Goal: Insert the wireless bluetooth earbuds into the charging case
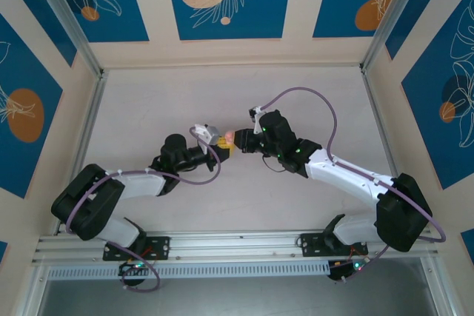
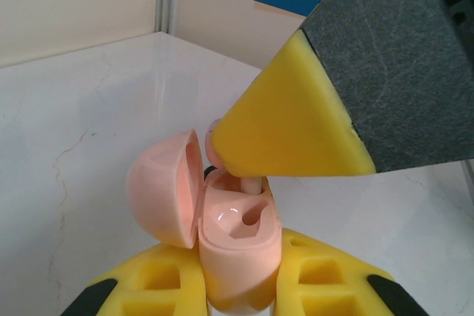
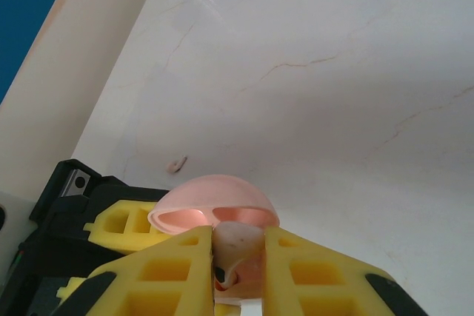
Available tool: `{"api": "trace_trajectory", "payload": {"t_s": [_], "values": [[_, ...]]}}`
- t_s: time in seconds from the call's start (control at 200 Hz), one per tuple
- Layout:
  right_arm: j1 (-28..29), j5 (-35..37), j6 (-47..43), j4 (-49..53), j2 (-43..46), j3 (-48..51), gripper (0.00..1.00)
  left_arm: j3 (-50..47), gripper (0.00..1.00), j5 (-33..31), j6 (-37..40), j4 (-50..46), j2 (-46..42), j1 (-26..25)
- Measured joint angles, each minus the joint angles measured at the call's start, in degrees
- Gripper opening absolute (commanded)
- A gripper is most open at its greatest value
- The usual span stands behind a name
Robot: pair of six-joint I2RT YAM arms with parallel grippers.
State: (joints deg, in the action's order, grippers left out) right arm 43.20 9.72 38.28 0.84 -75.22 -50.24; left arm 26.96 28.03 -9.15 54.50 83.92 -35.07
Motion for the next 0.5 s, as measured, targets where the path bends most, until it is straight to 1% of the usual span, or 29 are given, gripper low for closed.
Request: {"api": "trace_trajectory", "payload": {"t_s": [0.105, 0.18, 0.325, 0.5], "values": [[0.09, -0.04, -0.70, -0.02, 0.00, 0.00, 0.31, 0.00, 0.10, -0.13, 0.00, 0.07, 0.00, 0.00], [0.15, -0.46, -0.81, -0.15, 0.00, 0.00, 0.36, 0.00, 0.10, -0.52, 0.02, 0.00, 0.00, 0.00], [0.02, -1.64, -0.68, -0.37, 0.09, 0.00, 0.42, 0.00, 0.10, -1.11, 0.22, -0.61, -0.22, -0.07], [-1.31, -4.96, -0.50, -0.17, 0.94, 0.00, 0.44, 0.00, 0.10, -1.77, 0.50, -1.66, -1.60, -0.07]]}}
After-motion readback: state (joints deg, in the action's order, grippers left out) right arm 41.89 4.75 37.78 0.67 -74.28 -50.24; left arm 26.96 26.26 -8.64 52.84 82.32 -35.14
